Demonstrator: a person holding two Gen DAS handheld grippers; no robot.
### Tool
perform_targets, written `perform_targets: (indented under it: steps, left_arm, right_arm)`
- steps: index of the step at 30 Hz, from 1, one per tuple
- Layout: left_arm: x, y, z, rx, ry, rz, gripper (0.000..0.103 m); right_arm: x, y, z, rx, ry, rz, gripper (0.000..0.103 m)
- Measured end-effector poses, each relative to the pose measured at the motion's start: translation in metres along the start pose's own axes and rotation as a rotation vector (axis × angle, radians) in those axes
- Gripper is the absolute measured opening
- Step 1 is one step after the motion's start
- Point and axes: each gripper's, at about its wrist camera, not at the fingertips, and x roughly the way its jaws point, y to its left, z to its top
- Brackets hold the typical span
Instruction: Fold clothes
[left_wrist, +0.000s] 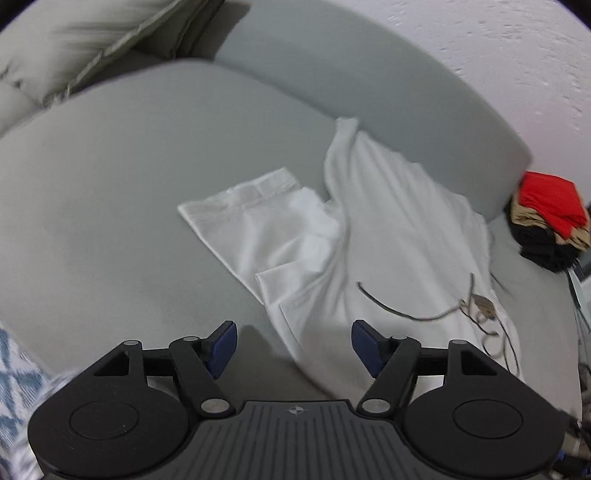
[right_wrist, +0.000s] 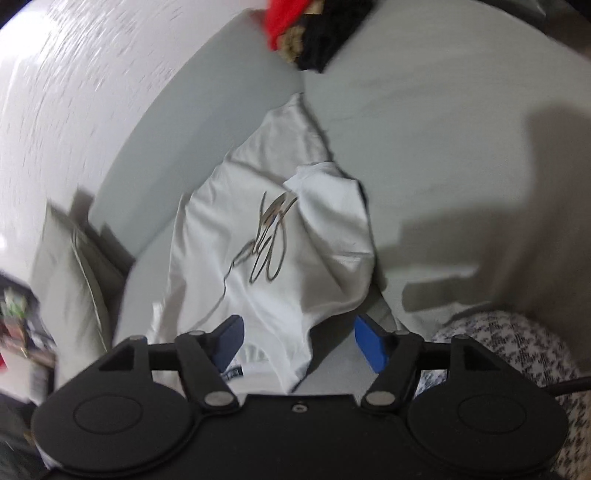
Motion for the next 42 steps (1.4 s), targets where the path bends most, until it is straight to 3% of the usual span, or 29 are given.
perform_targets:
  steps: [4,6,10,11,12,20,22,26,27,28,32,35,37,40,42]
  left_arm:
    - [0.020,0.005,0.014,-0.075,0.007,-0.022,0.056]
    - [0.027,0.000,0.016,-0.065,0.014,-0.028,0.039]
    - [0.031,-0.010,0.010,-0.006,-0.002,-0.035,0.020]
    - [0.030,-0.010,0.008,-0.003,-0.003,-0.047,0.007]
    - [0.030,-0.010,0.006,-0.003,-0.003,-0.059,0.004]
    - [-0.005,-0.004,0.006,-0.033,-0.136,0.075,0.004]
    - [-0.009,0.002,0.007,-0.051,-0.126,0.079,0.005]
    - [-0.004,0.005,0.005,-0.053,-0.089,0.105,0.005]
    - [-0.005,0.003,0.005,-0.045,-0.089,0.105,0.005]
    - [-0.006,0.001,0.004,-0.032,-0.093,0.106,0.005]
    - [-0.015,-0.009,0.002,0.018,-0.111,0.118,0.005]
    - [-0.013,-0.018,-0.002,0.079,-0.095,0.172,0.005]
    - [0.002,-0.023,-0.006,0.140,-0.050,0.243,0.007]
    - [0.007,-0.029,-0.009,0.193,-0.042,0.280,0.011]
    - [-0.001,-0.029,-0.009,0.211,-0.033,0.295,0.022]
  right_arm:
    - [0.000,-0.007,0.005,0.025,-0.024,0.031,0.065]
    - [0.001,-0.010,0.006,0.028,-0.034,0.036,0.065]
    - [0.011,-0.020,0.015,0.079,-0.060,0.026,0.065]
    - [0.014,-0.023,0.017,0.096,-0.061,0.023,0.065]
    - [0.017,-0.026,0.019,0.113,-0.058,0.022,0.065]
    - [0.042,-0.033,0.029,0.186,-0.006,-0.089,0.062]
    - [0.054,-0.034,0.031,0.171,0.007,-0.135,0.059]
    - [0.066,-0.038,0.028,0.158,0.002,-0.127,0.041]
    - [0.065,-0.037,0.026,0.149,-0.002,-0.103,0.014]
    - [0.063,-0.036,0.024,0.137,-0.008,-0.086,0.002]
    - [0.035,-0.025,0.018,0.033,-0.134,-0.140,0.002]
    - [0.018,-0.022,0.014,-0.005,-0.165,-0.186,0.002]
    - [0.021,-0.025,0.013,-0.028,-0.149,-0.234,0.002]
    - [0.029,-0.032,0.014,-0.019,-0.093,-0.238,0.003]
    - [0.033,-0.037,0.015,-0.005,-0.053,-0.228,0.009]
